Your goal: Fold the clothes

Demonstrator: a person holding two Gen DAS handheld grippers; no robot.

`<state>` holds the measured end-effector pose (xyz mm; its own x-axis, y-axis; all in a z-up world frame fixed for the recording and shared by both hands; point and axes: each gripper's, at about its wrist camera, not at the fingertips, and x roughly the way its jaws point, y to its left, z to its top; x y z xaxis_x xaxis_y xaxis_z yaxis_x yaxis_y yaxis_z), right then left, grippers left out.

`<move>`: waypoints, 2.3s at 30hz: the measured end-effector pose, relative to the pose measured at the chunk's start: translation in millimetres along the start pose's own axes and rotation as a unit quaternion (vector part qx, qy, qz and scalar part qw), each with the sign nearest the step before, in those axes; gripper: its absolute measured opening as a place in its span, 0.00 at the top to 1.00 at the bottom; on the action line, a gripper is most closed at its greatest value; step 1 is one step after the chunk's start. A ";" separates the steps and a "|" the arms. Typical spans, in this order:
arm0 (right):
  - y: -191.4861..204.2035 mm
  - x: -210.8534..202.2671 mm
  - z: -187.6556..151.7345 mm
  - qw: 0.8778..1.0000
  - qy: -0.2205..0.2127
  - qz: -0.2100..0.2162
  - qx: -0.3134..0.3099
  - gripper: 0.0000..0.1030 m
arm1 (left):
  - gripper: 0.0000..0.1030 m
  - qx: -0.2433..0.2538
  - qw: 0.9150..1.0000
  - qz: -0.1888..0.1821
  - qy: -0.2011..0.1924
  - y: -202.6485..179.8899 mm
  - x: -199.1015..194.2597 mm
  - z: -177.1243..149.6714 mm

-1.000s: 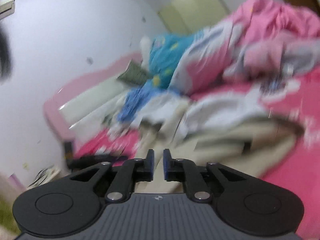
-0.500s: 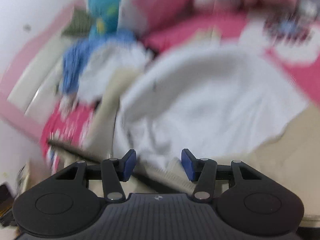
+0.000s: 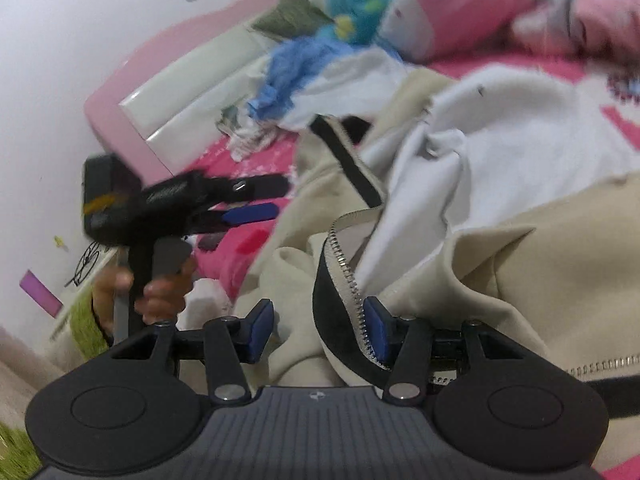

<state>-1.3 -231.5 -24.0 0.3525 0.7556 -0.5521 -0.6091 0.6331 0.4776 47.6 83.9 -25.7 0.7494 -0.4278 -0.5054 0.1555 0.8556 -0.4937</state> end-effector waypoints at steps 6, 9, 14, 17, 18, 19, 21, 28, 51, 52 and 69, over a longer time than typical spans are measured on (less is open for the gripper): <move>66.1 2.0 -34.8 0.980 -0.038 -0.106 -0.166 0.48 | 0.03 -0.001 1.000 0.016 0.015 -11.2 8.2 1.5; 75.7 -3.6 -34.2 0.970 -0.049 -0.125 -0.200 0.48 | 0.03 -0.020 0.999 0.019 0.027 -10.5 13.6 2.6; 79.8 -19.3 -22.4 0.962 -0.069 -0.135 -0.227 0.46 | 0.03 -0.007 0.999 0.035 0.019 -9.1 9.0 -2.8; 69.5 -38.6 0.4 0.966 -0.098 -0.116 -0.210 0.33 | 0.03 -0.020 0.999 0.035 0.021 -0.9 5.1 -7.4; 62.9 -42.8 10.4 0.968 -0.111 -0.105 -0.198 0.32 | 0.03 -0.026 0.999 0.031 0.020 2.3 3.0 -9.1; 54.6 -43.3 23.7 0.973 -0.117 -0.087 -0.181 0.31 | 0.03 -0.030 0.999 0.028 0.019 4.9 1.1 -10.4; 36.1 -37.0 49.8 0.982 -0.119 -0.046 -0.141 0.31 | 0.03 -0.036 0.999 0.022 0.016 8.5 -2.5 -12.4; -34.4 59.3 125.7 0.998 -0.025 0.051 0.002 0.30 | 0.03 -0.027 0.999 0.016 0.014 17.2 -7.8 -19.8; 42.8 53.4 48.4 0.992 0.006 0.095 -0.080 0.29 | 0.01 -0.076 0.993 -0.086 0.016 34.2 -22.7 -6.0; 61.8 54.8 41.5 0.989 0.004 0.072 -0.128 0.26 | 0.01 -0.071 0.994 -0.082 0.018 31.8 -23.3 -5.2; 155.3 83.4 -47.1 0.926 0.003 -0.046 -0.374 0.23 | 0.24 -0.020 0.999 0.011 0.046 16.8 3.1 -12.5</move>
<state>-99.9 -78.1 -28.0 0.4246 0.7013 -0.5726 -0.8994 0.3991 -0.1782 44.5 93.3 -44.4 0.6893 -0.4352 -0.5791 0.1113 0.8536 -0.5090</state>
